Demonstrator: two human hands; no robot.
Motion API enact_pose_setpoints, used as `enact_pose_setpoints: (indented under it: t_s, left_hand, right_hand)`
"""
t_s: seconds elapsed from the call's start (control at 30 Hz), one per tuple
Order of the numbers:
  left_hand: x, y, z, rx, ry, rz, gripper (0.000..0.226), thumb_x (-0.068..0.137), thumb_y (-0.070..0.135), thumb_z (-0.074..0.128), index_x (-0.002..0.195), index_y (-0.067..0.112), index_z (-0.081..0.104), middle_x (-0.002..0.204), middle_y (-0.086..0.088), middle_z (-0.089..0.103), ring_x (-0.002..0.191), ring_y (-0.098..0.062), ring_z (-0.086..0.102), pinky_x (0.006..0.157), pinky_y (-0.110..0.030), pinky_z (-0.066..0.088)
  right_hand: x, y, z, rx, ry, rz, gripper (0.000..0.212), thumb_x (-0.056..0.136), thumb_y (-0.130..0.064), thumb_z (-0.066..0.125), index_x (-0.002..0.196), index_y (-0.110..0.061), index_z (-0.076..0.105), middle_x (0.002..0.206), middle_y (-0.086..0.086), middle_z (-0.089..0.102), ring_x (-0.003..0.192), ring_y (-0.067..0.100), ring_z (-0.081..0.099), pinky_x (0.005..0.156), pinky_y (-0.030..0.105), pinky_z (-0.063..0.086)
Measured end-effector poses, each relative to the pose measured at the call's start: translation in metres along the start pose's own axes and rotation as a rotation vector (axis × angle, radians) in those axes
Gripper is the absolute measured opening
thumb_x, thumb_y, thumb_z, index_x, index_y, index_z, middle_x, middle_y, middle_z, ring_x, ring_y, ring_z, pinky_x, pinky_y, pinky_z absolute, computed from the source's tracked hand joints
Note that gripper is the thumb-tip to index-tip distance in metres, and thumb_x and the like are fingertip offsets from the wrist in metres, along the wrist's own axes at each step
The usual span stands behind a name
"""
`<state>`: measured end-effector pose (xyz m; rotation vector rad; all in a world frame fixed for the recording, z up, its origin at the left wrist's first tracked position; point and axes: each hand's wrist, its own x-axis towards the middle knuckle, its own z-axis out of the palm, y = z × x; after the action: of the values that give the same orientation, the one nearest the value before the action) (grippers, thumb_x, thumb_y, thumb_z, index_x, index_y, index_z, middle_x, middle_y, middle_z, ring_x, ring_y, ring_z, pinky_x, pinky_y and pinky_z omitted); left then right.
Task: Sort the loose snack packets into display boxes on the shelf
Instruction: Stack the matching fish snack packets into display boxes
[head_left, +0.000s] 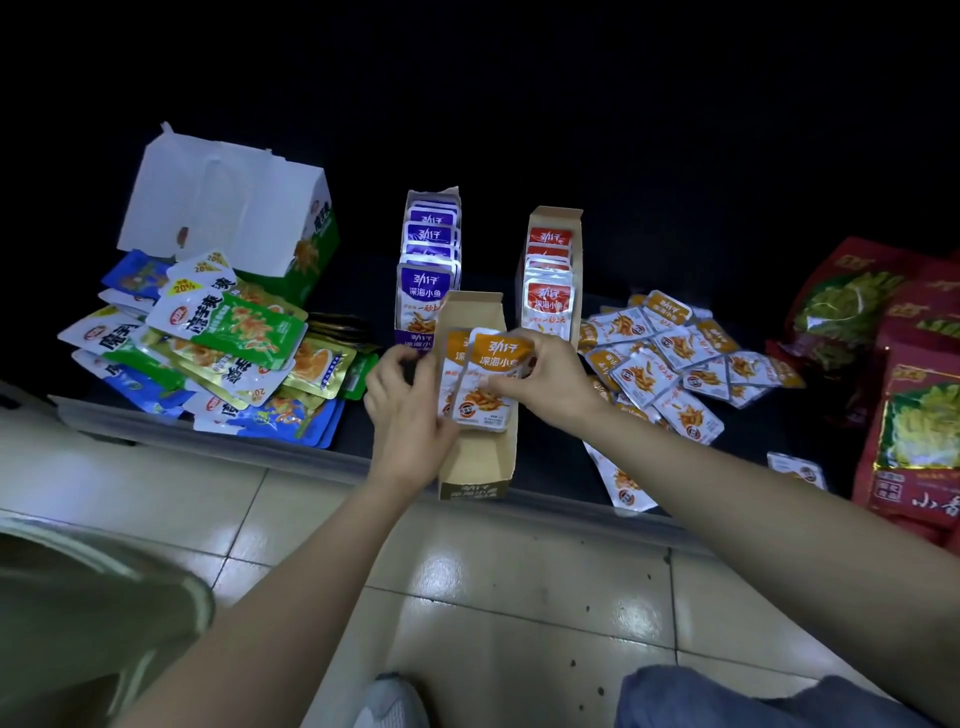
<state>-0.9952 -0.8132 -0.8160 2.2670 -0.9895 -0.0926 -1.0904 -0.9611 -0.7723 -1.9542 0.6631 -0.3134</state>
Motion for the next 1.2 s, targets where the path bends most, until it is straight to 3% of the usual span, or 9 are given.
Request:
enact_pose_setpoints:
  t_s: [0.1,0.3,0.53,0.67,0.8,0.87,0.97,1.1,1.2]
  left_hand:
    - [0.0,0.003,-0.008,-0.22,-0.099,-0.128,0.077,0.086,0.025,0.072,0.149,0.02,0.028,0.122,-0.008,0.045,0.099,-0.019,0.053,0.08,-0.032,0.044]
    - [0.013,0.006,-0.039,-0.147,-0.253,-0.169,0.043,0.084,0.019,0.067,0.126,0.021,0.057,0.104,-0.005,0.066,0.09,-0.022,0.062,0.074,-0.035,0.051]
    - [0.013,0.017,-0.069,-0.328,-0.36,-0.387,0.024,0.085,0.011,0.058,0.105,0.019,0.07,0.091,-0.004,0.072,0.087,-0.024,0.068,0.079,-0.043,0.056]
    - [0.011,0.021,-0.07,-0.384,-0.359,-0.461,0.025,0.087,0.006,0.052,0.099,0.017,0.07,0.086,-0.002,0.072,0.078,-0.022,0.07,0.067,-0.04,0.059]
    - [0.012,0.024,-0.068,-0.392,-0.322,-0.476,0.02,0.088,0.008,0.053,0.088,0.02,0.069,0.082,-0.002,0.071,0.074,-0.02,0.068,0.062,-0.034,0.056]
    - [0.013,0.026,-0.067,-0.38,-0.317,-0.436,0.021,0.088,0.013,0.056,0.08,0.028,0.067,0.083,0.0,0.073,0.078,-0.02,0.07,0.069,-0.037,0.058]
    - [0.013,0.028,-0.067,-0.372,-0.299,-0.373,0.021,0.089,0.016,0.057,0.079,0.032,0.066,0.087,0.005,0.073,0.084,-0.018,0.069,0.079,-0.041,0.058]
    - [0.003,0.026,-0.065,-0.398,-0.27,-0.381,0.018,0.09,0.012,0.056,0.096,0.022,0.07,0.089,0.004,0.072,0.086,-0.018,0.068,0.078,-0.039,0.056]
    - [0.002,0.021,-0.069,-0.409,-0.223,-0.372,0.021,0.09,0.01,0.057,0.1,0.024,0.07,0.086,0.006,0.071,0.082,-0.015,0.067,0.074,-0.036,0.055]
  right_hand:
    - [0.002,0.0,0.0,0.039,0.03,0.034,0.045,0.077,-0.01,0.081,0.118,-0.009,0.062,0.107,0.005,0.071,0.094,0.011,0.069,0.087,0.031,0.057]
    - [0.012,-0.006,-0.002,-0.107,0.101,0.062,0.057,0.073,-0.025,0.084,0.117,-0.018,0.049,0.109,0.003,0.065,0.102,0.02,0.063,0.092,0.043,0.052]
    - [0.008,-0.012,0.01,-0.465,0.029,0.015,0.071,0.073,-0.037,0.081,0.132,-0.021,0.045,0.127,0.005,0.039,0.126,0.024,0.03,0.091,0.025,0.024]
    - [0.005,-0.01,0.004,-0.224,-0.034,0.134,0.083,0.079,-0.028,0.079,0.145,-0.021,0.029,0.147,0.009,0.018,0.137,0.027,0.024,0.108,0.03,0.029]
    - [-0.001,-0.011,-0.008,0.06,-0.235,0.376,0.067,0.086,-0.016,0.073,0.139,-0.017,0.032,0.113,0.007,0.057,0.103,0.022,0.059,0.082,0.036,0.056]
    - [-0.001,-0.011,-0.009,0.048,-0.212,0.408,0.048,0.087,-0.016,0.071,0.125,-0.013,0.043,0.096,0.005,0.06,0.085,0.017,0.062,0.069,0.034,0.058]
    - [0.005,-0.012,-0.01,0.027,-0.124,0.42,0.044,0.086,-0.015,0.072,0.117,-0.012,0.041,0.101,0.011,0.059,0.078,0.017,0.061,0.057,0.03,0.054]
    - [0.01,-0.014,0.001,-0.089,-0.106,0.425,0.017,0.087,-0.014,0.068,0.093,-0.002,0.058,0.092,0.016,0.066,0.067,0.02,0.064,0.054,0.032,0.057]
    - [0.013,-0.019,0.008,-0.067,-0.096,0.376,0.018,0.088,-0.015,0.068,0.082,-0.01,0.051,0.082,0.011,0.062,0.063,0.018,0.062,0.05,0.03,0.055]
